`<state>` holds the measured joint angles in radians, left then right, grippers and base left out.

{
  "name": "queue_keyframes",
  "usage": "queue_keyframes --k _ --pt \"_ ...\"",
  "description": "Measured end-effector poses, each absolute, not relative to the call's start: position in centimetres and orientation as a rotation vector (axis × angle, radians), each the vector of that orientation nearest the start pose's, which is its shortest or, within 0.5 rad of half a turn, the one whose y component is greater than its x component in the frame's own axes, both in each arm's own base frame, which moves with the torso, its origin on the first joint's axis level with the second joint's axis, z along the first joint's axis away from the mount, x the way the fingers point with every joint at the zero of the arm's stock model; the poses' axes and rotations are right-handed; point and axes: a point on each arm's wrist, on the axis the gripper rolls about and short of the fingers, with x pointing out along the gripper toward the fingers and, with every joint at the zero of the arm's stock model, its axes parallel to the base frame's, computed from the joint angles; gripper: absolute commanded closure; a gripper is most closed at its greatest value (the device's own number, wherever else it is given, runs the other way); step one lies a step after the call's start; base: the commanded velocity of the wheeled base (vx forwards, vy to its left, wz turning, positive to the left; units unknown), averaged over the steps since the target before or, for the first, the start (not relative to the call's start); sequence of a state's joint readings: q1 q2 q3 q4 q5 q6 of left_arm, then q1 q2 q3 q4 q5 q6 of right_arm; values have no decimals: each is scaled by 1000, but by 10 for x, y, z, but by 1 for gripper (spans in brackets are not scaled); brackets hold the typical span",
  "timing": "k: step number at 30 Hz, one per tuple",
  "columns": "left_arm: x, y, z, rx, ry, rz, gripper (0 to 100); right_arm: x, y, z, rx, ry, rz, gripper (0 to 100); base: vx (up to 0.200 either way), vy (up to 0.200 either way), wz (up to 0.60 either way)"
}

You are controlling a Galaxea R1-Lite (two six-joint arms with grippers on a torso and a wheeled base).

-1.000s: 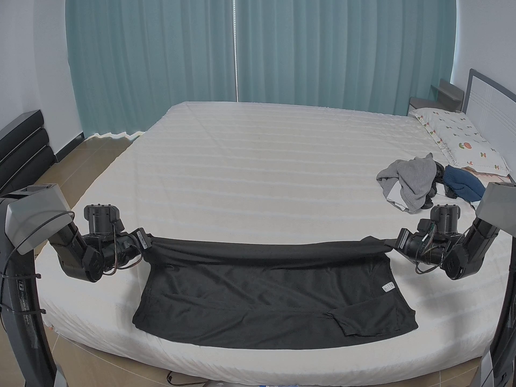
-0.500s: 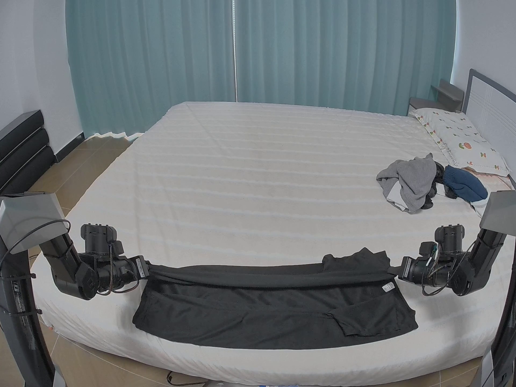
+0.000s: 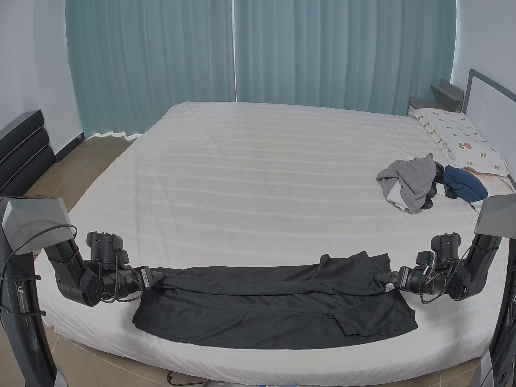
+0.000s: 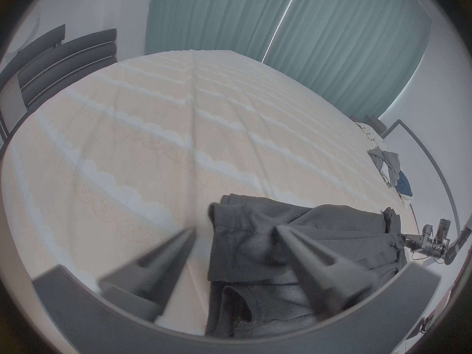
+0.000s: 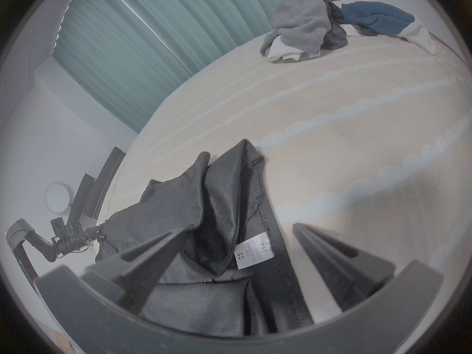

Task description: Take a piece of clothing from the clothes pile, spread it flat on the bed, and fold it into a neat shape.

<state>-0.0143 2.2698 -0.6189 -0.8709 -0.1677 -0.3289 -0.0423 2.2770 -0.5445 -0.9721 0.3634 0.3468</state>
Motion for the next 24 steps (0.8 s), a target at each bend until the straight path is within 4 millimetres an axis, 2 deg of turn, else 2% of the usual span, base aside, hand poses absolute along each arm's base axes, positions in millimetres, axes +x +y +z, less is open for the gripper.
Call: queue_keyframes --k 6,13,17,24 --pt "327 -8 -21 -390 795 -33 0 318 -9 -12 541 753 165 0 0 0 0" --pt "330 -7 -11 -543 764 26 0 319 -1 1 600 734 194 0 0 0 0" --pt "333 -6 -7 -621 748 53 0 316 4 2 611 751 203 0 0 0 0" --pt "334 -6 -7 -694 750 75 0 304 18 -9 624 830 213 0 0 0 0"
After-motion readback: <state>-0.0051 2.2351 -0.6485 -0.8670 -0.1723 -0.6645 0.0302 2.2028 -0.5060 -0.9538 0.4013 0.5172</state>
